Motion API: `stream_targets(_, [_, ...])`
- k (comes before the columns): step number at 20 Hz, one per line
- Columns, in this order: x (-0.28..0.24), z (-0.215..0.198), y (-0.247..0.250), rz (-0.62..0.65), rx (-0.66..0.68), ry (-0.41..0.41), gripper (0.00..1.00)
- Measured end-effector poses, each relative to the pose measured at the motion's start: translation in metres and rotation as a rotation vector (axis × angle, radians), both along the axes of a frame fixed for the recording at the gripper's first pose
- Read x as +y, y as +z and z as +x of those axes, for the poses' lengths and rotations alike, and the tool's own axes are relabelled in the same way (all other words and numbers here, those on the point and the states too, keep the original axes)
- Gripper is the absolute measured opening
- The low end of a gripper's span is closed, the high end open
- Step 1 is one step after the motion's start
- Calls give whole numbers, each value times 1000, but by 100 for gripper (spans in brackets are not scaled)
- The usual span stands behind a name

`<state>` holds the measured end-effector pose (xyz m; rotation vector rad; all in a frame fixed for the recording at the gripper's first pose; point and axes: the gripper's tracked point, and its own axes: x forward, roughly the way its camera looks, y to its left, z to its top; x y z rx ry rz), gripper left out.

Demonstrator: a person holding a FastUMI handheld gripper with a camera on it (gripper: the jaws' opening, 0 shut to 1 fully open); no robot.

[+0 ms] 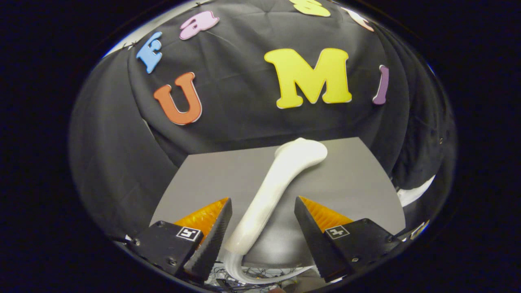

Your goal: Iron the clothes twice with a garment steamer, once on the left side and once on the right side.

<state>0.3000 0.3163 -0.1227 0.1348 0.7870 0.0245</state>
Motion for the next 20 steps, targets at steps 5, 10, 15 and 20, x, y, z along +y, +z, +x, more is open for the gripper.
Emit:
stream_targets(5, [-3,17,-24,-11,70,-29,88])
stream_targets(10, [-3,24,-34,-5,112,-56,79])
stream_targets(15, [-1,26,-32,-5,88,-75,64])
stream_targets(20, [4,20,-26,75,54,-52,44])
